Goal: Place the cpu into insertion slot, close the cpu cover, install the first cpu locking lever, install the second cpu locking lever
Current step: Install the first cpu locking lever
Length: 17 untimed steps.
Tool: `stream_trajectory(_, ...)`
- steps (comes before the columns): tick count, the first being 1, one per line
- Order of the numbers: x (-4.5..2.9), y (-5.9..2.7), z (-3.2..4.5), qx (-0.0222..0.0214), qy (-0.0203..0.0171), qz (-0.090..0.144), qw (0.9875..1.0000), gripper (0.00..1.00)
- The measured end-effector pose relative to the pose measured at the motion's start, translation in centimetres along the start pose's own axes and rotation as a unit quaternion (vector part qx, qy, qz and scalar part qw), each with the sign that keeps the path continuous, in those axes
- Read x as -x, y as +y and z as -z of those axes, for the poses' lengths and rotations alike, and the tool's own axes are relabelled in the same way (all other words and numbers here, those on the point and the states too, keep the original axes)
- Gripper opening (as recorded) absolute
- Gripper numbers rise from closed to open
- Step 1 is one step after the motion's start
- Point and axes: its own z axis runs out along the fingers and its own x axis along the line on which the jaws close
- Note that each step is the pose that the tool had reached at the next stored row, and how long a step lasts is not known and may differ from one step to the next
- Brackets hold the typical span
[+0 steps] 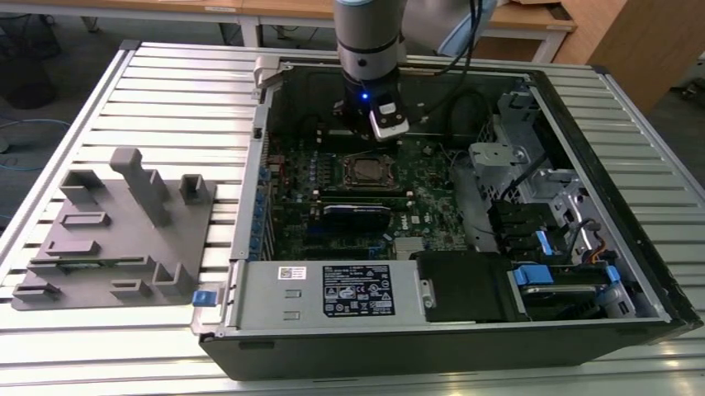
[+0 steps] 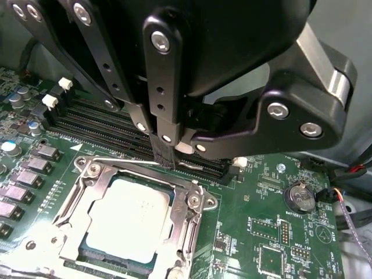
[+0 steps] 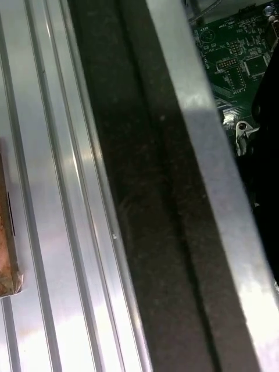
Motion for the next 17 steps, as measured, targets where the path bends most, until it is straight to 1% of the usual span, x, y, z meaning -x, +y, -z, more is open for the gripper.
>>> stream_trajectory(2,-0.01,-0.03,-0.02,0.0007,-0.0009,0.0,1.0,0.11)
stream_trajectory(3,-0.01,-0.03,-0.02,0.0029,-0.0015,0.0,1.0,0.11)
stream_trajectory(6,-0.01,-0.02,-0.03,0.0119,-0.0023,-0.001,0.9999,0.11)
stream_trajectory(8,-0.02,-0.02,-0.03,0.0147,-0.0027,-0.001,0.9999,0.11)
stream_trajectory(10,-0.03,-0.02,-0.03,0.0162,-0.003,-0.001,0.9999,0.11)
stream_trajectory(13,-0.09,-0.04,-0.02,0.0167,-0.004,-0.001,0.9999,0.11)
stream_trajectory(17,-0.22,-0.09,-0.08,0.0176,-0.007,-0.001,0.9998,0.11)
